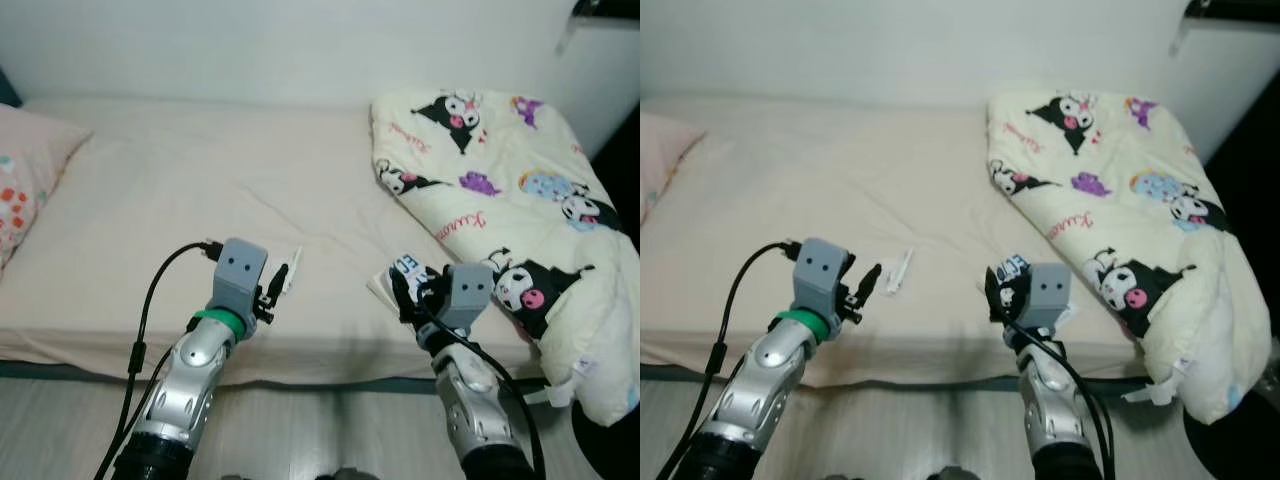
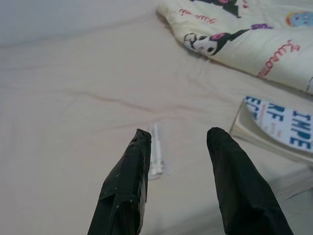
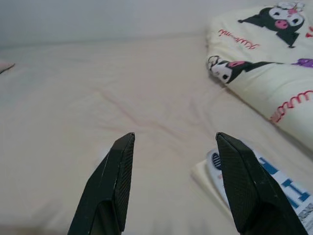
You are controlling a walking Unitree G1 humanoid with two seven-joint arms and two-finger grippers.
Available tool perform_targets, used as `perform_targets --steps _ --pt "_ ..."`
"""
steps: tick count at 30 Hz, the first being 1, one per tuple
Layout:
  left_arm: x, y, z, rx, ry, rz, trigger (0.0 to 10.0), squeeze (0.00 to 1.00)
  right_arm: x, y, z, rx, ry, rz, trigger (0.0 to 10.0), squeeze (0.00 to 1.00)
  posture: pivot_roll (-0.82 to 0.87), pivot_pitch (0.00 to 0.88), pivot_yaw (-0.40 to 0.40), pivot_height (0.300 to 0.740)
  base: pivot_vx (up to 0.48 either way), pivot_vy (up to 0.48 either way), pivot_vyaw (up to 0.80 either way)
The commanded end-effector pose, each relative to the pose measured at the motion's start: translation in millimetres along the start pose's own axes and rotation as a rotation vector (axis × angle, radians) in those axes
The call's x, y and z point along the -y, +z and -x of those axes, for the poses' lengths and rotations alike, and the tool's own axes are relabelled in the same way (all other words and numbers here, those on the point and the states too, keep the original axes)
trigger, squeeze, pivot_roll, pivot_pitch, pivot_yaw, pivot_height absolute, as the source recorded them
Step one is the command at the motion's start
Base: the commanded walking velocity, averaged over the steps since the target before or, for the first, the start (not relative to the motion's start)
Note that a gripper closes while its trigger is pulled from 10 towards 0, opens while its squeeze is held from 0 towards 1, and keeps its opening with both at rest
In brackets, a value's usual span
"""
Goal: Clean up the room
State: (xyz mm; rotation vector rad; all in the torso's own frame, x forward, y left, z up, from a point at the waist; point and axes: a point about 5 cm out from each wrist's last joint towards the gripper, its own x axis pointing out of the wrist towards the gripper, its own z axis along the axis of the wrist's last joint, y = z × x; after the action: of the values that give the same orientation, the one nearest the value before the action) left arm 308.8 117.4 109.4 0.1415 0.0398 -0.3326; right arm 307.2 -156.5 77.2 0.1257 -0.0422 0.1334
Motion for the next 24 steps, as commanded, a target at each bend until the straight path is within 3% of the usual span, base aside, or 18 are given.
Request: perform_targets --steps 1,18,24 --pt "-5.5 -6.4 3.4 -0.021 0.022 -0.013 10.0 0.0 -3.0 -5.9 2.6 -0.018 0.0 -0.015 10.0 0.0 0.01 0.032 0.029 0.74 0.0 0.0 0.0" --pt "-5.7 -5.3 3.8 -0.002 0.024 -0.009 10.0 0.0 -4.5 -6.5 3.1 -0.019 0.007 -0.011 10.0 0.0 0.01 0.037 0.03 0.74 0.0 0.0 0.0" --pt "-6.2 -5.5 3.0 0.002 0.04 -0.013 10.0 0.0 -4.2 -7.0 3.2 -0.023 0.01 0.0 10.0 0.0 0.01 0.037 0.029 0.74 0.47 0.0 0.0"
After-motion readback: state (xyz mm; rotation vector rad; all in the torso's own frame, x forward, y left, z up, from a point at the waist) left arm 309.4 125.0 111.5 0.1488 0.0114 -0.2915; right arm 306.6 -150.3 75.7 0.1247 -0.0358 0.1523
